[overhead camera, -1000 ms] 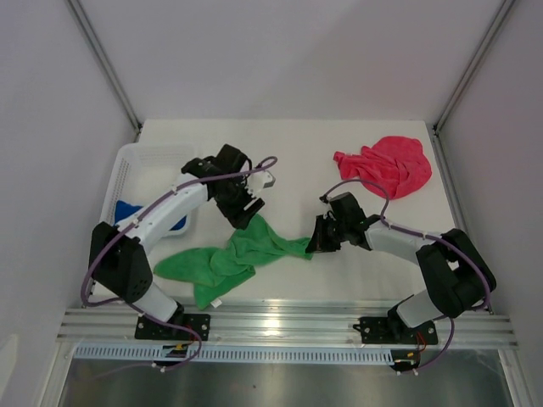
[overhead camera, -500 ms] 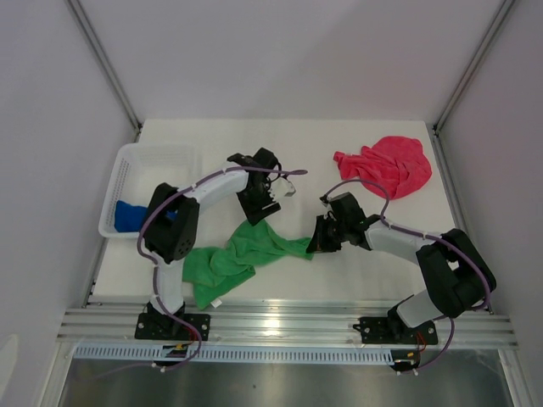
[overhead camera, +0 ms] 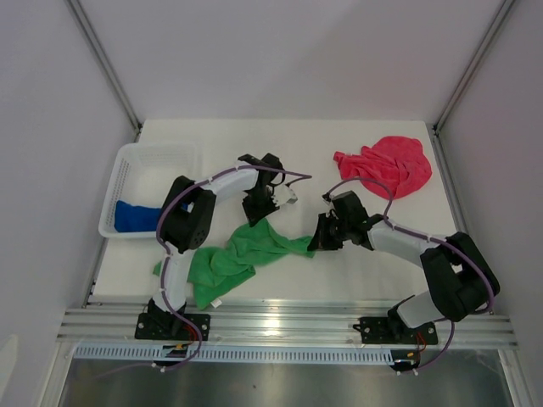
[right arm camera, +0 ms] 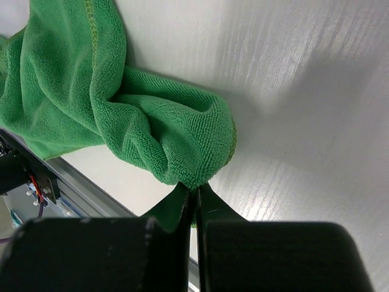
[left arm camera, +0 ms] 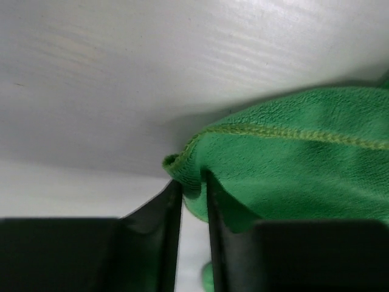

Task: Roll the towels
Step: Flatten the towel

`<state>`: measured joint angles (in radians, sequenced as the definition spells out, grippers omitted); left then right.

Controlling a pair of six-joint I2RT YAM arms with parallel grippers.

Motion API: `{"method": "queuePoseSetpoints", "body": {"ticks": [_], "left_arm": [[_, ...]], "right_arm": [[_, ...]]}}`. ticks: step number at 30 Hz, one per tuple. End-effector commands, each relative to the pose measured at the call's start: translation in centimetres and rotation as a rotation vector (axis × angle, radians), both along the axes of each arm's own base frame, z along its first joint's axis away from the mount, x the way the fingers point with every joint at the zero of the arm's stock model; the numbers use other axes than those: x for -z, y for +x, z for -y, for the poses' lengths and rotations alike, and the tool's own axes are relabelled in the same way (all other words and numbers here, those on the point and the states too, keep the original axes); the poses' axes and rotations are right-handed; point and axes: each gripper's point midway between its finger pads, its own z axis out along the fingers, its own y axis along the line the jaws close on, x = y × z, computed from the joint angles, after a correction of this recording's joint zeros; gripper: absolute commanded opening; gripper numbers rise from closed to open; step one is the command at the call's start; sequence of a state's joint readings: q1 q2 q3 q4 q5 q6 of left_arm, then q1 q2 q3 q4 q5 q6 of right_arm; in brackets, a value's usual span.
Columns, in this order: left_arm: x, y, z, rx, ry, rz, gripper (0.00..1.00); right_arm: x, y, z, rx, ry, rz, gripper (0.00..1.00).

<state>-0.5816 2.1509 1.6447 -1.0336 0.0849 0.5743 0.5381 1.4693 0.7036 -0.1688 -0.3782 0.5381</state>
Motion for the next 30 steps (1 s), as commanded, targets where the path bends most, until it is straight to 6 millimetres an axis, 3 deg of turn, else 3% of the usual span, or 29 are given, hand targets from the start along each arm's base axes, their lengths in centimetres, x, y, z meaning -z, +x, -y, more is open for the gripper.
{"method": "queuePoseSetpoints", "body": {"ticks": [1,2,4,6,8,9,11,12,13,14,16,17,18,19,20,22,23,24,27,28,30], "left_arm": [[-1.1,0.3,1.7,0.01,-0.077,0.001,0.16],[-1.3,0.2,2.1,0.004,-0.104,-0.008,0.01],[-1.3,0.0,2.4,-0.024,-0.129,-0.011,0.01],[-2.8,1.4,3.0,-0.062,-0.204,0.058,0.01],[-4.1,2.3,2.3,-0.146,-0.247,0.111,0.01],[-6.6,3.8,2.4,-0.173,-0.306,0.207,0.01],[-9.9,5.9,1.3,-0.261,-0.37,0.303,0.01],[-13.1,7.1,0.8,-0.285,-0.406,0.392,0.01],[-14.9,8.5,-0.1,-0.332,-0.431,0.451,0.01],[-18.5,10.2,-0.4,-0.353,-0.473,0.54,0.01],[-22.7,11.8,-1.9,-0.409,-0.502,0.662,0.01],[-26.2,13.3,-3.0,-0.44,-0.537,0.759,0.01],[-29.8,14.2,-3.7,-0.457,-0.574,0.842,0.01],[-31.5,14.8,-4.6,-0.49,-0.579,0.893,0.01],[-35.1,15.8,-5.9,-0.517,-0.614,0.984,0.01],[-41.0,16.8,-7.4,-0.56,-0.672,1.124,0.01],[-42.5,17.4,-8.4,-0.58,-0.688,1.171,0.01],[-45.8,17.3,-8.9,-0.577,-0.728,1.248,0.01],[-48.0,19.0,-11.1,-0.601,-0.7,1.367,0.01],[-50.0,18.9,-11.5,-0.591,-0.715,1.421,0.01],[-50.3,19.9,-11.8,-0.566,-0.683,1.469,0.01]], "right_arm": [[-2.0,1.2,-0.1,0.004,0.019,0.066,0.0],[-2.0,1.3,0.0,0.007,0.02,0.067,0.0],[-2.2,1.5,0.1,0.013,0.025,0.069,0.0],[-2.4,1.6,0.2,0.014,0.029,0.075,0.0],[-3.1,2.3,0.4,0.025,0.045,0.089,0.0],[-3.5,2.8,0.5,0.029,0.053,0.097,0.0],[-5.7,5.4,0.7,0.053,0.086,0.141,0.0],[-6.8,6.5,0.8,0.059,0.092,0.16,0.0],[-9.5,9.7,0.8,0.069,0.115,0.232,0.0],[-11.0,11.4,1.0,0.083,0.122,0.262,0.0],[-14.4,15.0,1.5,0.112,0.142,0.316,0.0],[-18.5,19.0,2.3,0.158,0.167,0.398,0.0],[-20.4,20.7,2.7,0.185,0.174,0.427,0.0],[-22.6,22.5,3.2,0.226,0.197,0.457,0.0],[-26.9,25.3,3.4,0.256,0.231,0.551,0.0],[-31.4,28.4,4.9,0.332,0.253,0.664,0.0],[-35.5,30.0,5.0,0.346,0.29,0.76,0.0],[-37.3,30.9,5.5,0.37,0.294,0.809,0.0],[-41.9,33.2,5.8,0.391,0.332,0.931,0.0],[-42.4,33.7,5.9,0.397,0.337,0.947,0.0],[-42.8,34.8,6.4,0.399,0.329,0.983,0.0]]}}
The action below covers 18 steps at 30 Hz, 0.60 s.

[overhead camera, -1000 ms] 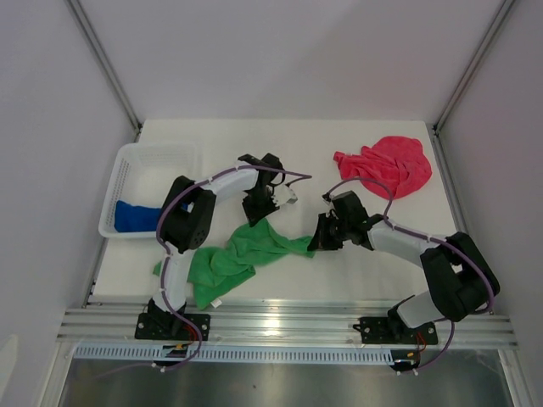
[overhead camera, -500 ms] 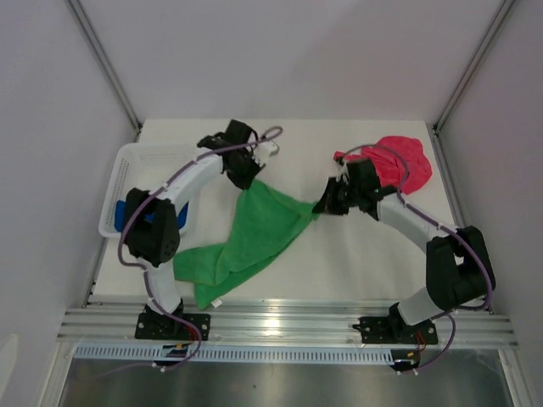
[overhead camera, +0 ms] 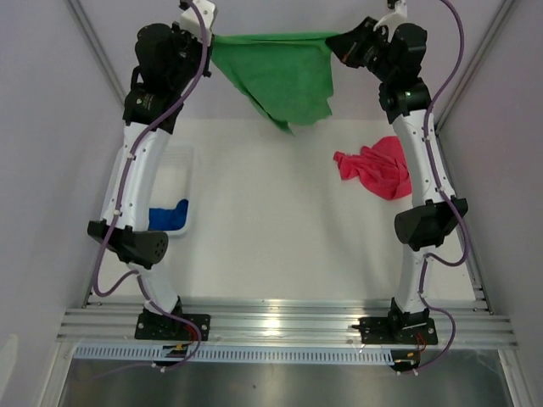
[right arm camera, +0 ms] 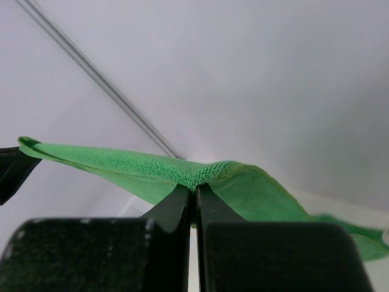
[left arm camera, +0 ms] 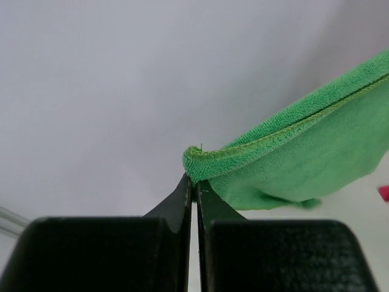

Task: Roll the towels
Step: Flatten the towel

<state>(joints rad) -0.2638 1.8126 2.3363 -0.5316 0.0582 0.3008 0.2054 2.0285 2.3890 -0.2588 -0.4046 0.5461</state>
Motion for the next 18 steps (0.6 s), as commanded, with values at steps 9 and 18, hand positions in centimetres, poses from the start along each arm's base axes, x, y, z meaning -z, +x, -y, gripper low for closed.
{"method": "queuePoseSetpoints", "body": {"ticks": [9,18], "left_arm": [[6.5,1.8,-3.7,-0.048,0.182,-0.062,0.01],[28.1,-12.1,-5.8,0.133,0.305,-0.49,0.01]], "right_arm": [[12.7,0.7,4.3,0.127,-0.188,-0.198,0.0],[31.3,-18.2,-0.4,-0.048,-0.423,-0.487,0.0]]}}
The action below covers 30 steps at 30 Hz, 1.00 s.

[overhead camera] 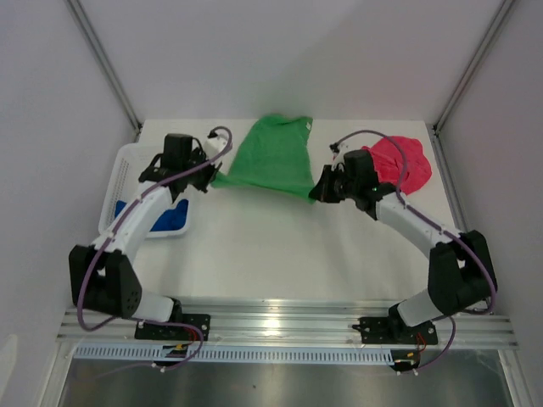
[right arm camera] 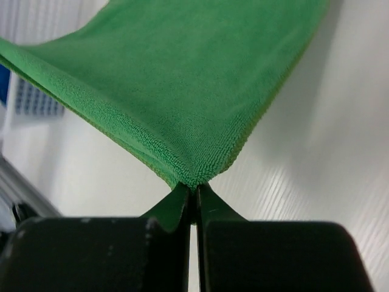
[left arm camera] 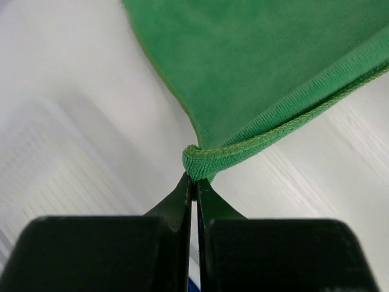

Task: Roll the towels
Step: Flatten the towel, then fold the towel

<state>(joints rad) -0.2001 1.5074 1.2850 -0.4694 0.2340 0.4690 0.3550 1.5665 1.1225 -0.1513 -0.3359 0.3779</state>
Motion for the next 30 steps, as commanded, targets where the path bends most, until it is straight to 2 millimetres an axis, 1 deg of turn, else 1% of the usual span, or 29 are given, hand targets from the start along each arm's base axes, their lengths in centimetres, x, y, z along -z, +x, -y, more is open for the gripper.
{"method": "queuePoseSetpoints", "body": {"ticks": [1,2,3,4,5,6,7,8,9,10,11,12,13,15,16,18,19,20,22,23,24,25,26,27,28,29,30], "left_arm": [[-3.2,-5.2,-3.3,0.013,0.048,0.139,0.01],[-2.1,-6.8,-3.4,0.021,0.055,0.092,0.01],[1.3,-9.0,-3.8,0.026,0.069,0.01,0.01],[1.1,-10.3,-4.1,0.02,0.074,0.016,0.01],[2.7,-11.6,-4.3,0.03,0.085,-0.035,0.01],[4.7,-13.9,-4.6,0.039,0.099,-0.141,0.01],[6.1,-15.4,-4.8,0.047,0.104,-0.2,0.01],[7.5,-17.7,-4.9,0.064,0.111,-0.295,0.01],[8.1,-19.0,-5.0,0.073,0.112,-0.338,0.01],[9.6,-20.9,-5.2,0.082,0.119,-0.409,0.01],[9.9,-22.2,-5.2,0.1,0.119,-0.444,0.01],[10.4,-24.3,-5.4,0.104,0.125,-0.523,0.01],[10.9,-25.8,-5.6,0.114,0.13,-0.577,0.01],[10.7,-28.0,-5.2,0.147,0.103,-0.645,0.01],[10.5,-30.0,-5.2,0.163,0.095,-0.709,0.01],[9.1,-30.8,-4.7,0.197,0.068,-0.703,0.01],[8.5,-31.4,-4.6,0.188,0.057,-0.72,0.01],[6.8,-30.1,-4.4,0.179,0.049,-0.658,0.01],[5.2,-29.3,-4.2,0.153,0.035,-0.629,0.01],[4.6,-29.1,-4.2,0.135,0.024,-0.63,0.0],[1.7,-27.6,-4.1,0.124,0.021,-0.539,0.01],[0.7,-27.5,-4.2,0.113,0.022,-0.526,0.01],[-1.5,-27.1,-4.4,0.095,0.025,-0.479,0.01],[-4.1,-26.4,-4.6,0.076,0.028,-0.396,0.01],[-7.3,-25.6,-5.0,0.031,0.028,-0.302,0.01],[-9.0,-25.2,-5.3,0.005,0.027,-0.253,0.01],[-12.7,-24.6,-5.5,-0.02,0.012,-0.135,0.01]], "right_arm": [[1.0,-4.4,1.0,0.017,-0.102,0.03,0.0],[2.3,-7.3,0.1,-0.001,-0.09,-0.031,0.0],[3.2,-8.8,0.1,0.005,-0.101,-0.068,0.0],[4.3,-10.7,0.2,0.003,-0.122,-0.122,0.0],[3.9,-12.3,0.1,0.019,-0.1,-0.145,0.0],[5.6,-14.7,0.0,0.004,-0.133,-0.191,0.0],[6.4,-16.5,0.5,0.005,-0.158,-0.239,0.0],[6.0,-17.8,0.3,0.023,-0.132,-0.257,0.0],[7.4,-20.3,0.2,-0.007,-0.165,-0.299,0.0],[7.6,-21.4,0.0,-0.015,-0.161,-0.317,0.0],[7.8,-22.5,-0.4,-0.027,-0.149,-0.335,0.0],[8.3,-24.5,-1.0,-0.054,-0.138,-0.368,0.0],[8.4,-25.2,-1.2,-0.058,-0.14,-0.383,0.0],[8.6,-26.8,-1.3,-0.069,-0.162,-0.425,0.0],[8.0,-27.4,-1.7,-0.085,-0.17,-0.418,0.0],[7.3,-28.5,-1.7,-0.101,-0.185,-0.43,0.0],[6.1,-28.8,-2.2,-0.119,-0.171,-0.414,0.0],[5.3,-28.7,-2.3,-0.123,-0.162,-0.401,0.0],[3.8,-28.6,-2.3,-0.14,-0.147,-0.37,0.0],[1.4,-27.9,-3.0,-0.147,-0.114,-0.327,0.0],[0.5,-28.1,-2.4,-0.148,-0.142,-0.331,0.0],[-0.9,-28.1,-2.2,-0.159,-0.147,-0.311,0.0],[-5.1,-26.9,-2.5,-0.131,-0.099,-0.23,0.0],[-6.4,-26.9,-1.4,-0.11,-0.123,-0.221,0.0],[-8.5,-26.5,-1.1,-0.094,-0.102,-0.176,0.0],[-13.1,-25.8,-0.9,-0.087,-0.033,-0.083,0.0],[-15.1,-24.9,-0.1,-0.051,-0.03,-0.018,0.0]]}}
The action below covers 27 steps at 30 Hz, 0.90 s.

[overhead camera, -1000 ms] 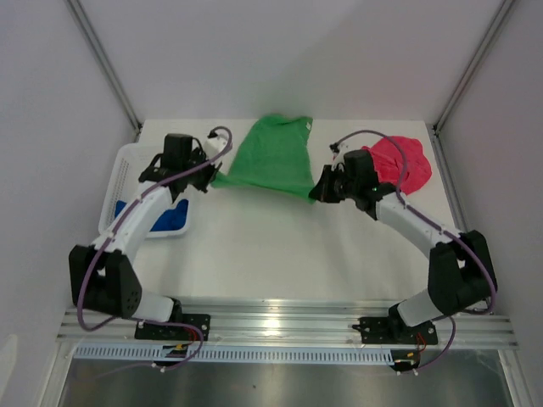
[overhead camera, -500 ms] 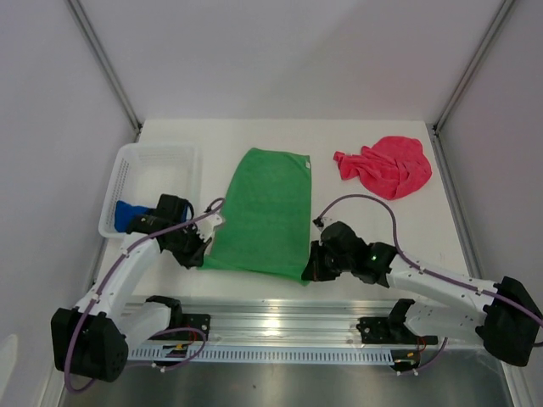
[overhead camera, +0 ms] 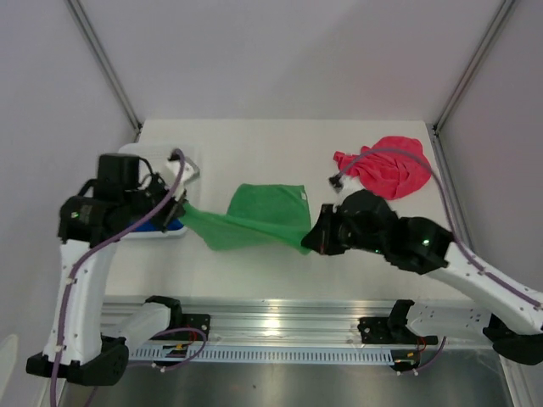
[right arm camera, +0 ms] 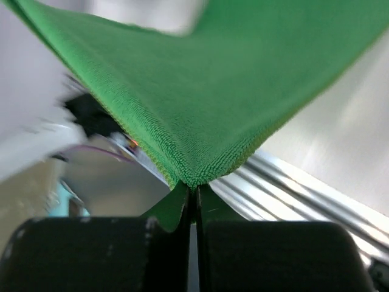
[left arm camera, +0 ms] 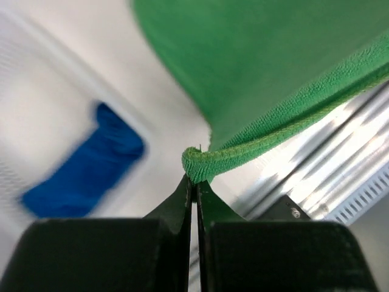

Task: Roll the towels
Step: Fold the towel

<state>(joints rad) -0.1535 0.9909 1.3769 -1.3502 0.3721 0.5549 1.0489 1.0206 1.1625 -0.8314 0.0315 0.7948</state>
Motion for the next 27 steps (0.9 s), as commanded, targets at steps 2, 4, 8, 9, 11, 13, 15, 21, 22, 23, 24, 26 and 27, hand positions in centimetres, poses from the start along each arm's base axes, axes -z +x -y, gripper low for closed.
{"method": "queuePoseSetpoints", "body": {"ticks": [2,4,8,9,11,13,15,21,22,23,24,26,27], "left_arm": [[-12.1,-0.7,-2.6,-0.178,0.0,0.303,0.01],[-18.4,-0.6,-3.1,-0.223,-0.043,0.512,0.01],[-23.2,0.0,-3.2,-0.243,-0.085,0.669,0.01],[-24.3,0.2,-3.3,-0.251,-0.093,0.701,0.01],[-26.9,-0.1,-3.6,-0.271,-0.111,0.787,0.01],[-28.3,0.1,-3.6,-0.277,-0.127,0.833,0.01],[-30.2,-0.4,-3.9,-0.288,-0.141,0.899,0.01],[-32.3,2.0,-4.1,-0.314,-0.136,0.96,0.01],[-32.3,2.6,-4.2,-0.318,-0.134,0.961,0.01],[-32.5,3.9,-4.0,-0.319,-0.134,0.964,0.01],[-32.6,4.6,-4.0,-0.326,-0.135,0.965,0.01],[-31.7,7.0,-3.7,-0.333,-0.13,0.933,0.01],[-31.7,8.1,-3.5,-0.337,-0.138,0.934,0.01]], "right_arm": [[-9.9,2.6,5.0,0.1,-0.012,0.311,0.0],[-14.6,4.1,6.4,0.166,0.016,0.445,0.0],[-22.2,5.7,8.0,0.214,0.054,0.651,0.0],[-23.6,6.2,7.8,0.205,0.04,0.705,0.0],[-28.1,6.1,9.2,0.246,0.103,0.791,0.0],[-30.6,6.4,9.8,0.262,0.11,0.866,0.0],[-32.0,6.9,10.3,0.297,0.112,0.915,0.0],[-34.2,8.9,10.8,0.381,0.05,1.039,0.0],[-34.4,9.3,10.9,0.396,0.045,1.05,0.0],[-34.8,10.2,11.2,0.437,0.04,1.063,0.0],[-34.7,10.9,10.9,0.441,0.032,1.067,0.0],[-34.5,12.5,10.7,0.441,0.011,1.077,0.0],[-33.8,14.8,10.3,0.417,0.011,1.058,0.0]]}}
